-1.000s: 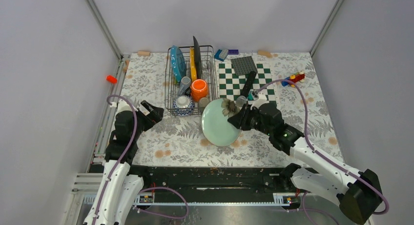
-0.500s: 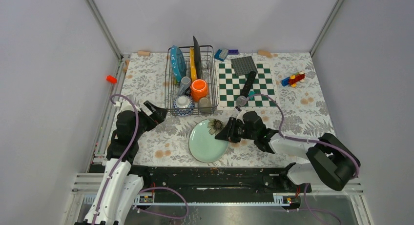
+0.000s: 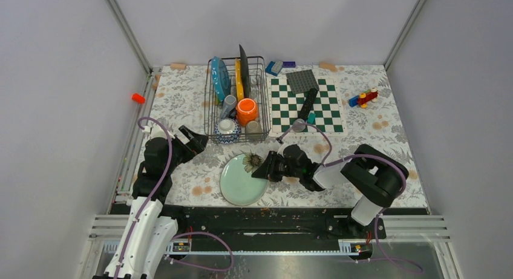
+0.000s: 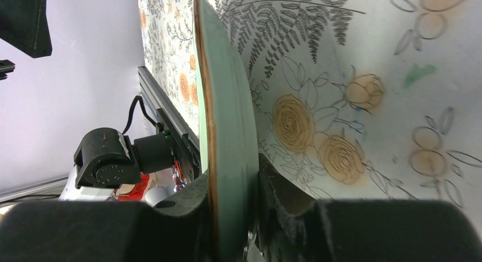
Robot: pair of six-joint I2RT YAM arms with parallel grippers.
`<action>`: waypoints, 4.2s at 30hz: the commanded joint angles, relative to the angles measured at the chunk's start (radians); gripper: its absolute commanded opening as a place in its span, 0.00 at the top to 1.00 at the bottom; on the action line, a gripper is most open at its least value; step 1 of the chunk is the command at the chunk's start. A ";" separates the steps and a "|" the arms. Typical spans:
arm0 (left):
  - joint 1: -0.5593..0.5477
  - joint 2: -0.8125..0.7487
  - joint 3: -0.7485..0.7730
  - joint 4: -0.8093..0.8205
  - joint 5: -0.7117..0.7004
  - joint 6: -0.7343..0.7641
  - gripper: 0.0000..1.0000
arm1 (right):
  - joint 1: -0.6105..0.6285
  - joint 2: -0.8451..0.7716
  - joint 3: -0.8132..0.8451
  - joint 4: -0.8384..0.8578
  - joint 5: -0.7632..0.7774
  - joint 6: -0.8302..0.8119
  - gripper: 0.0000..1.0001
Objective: Unload the mixed dishes from the dish rack
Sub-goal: Place the plate at the center of the board, then pick up the plate from the dish rack.
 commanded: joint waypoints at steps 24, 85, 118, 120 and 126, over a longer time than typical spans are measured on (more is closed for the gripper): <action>-0.002 -0.028 -0.008 0.040 0.029 0.004 0.01 | 0.164 0.154 0.095 0.252 0.308 0.077 0.64; -0.292 0.990 1.094 0.004 0.005 0.186 0.01 | 0.187 -1.165 -0.336 -0.508 1.183 -0.455 0.00; -0.292 1.487 1.554 -0.072 -0.072 0.238 0.04 | 0.186 -1.157 -0.357 -0.510 1.240 -0.438 0.00; -0.292 1.492 1.554 -0.077 -0.086 0.237 0.04 | 0.186 -1.158 -0.358 -0.509 1.243 -0.437 0.00; -0.292 1.527 1.566 -0.077 -0.051 0.235 0.04 | 0.186 -1.146 -0.362 -0.496 1.247 -0.436 0.00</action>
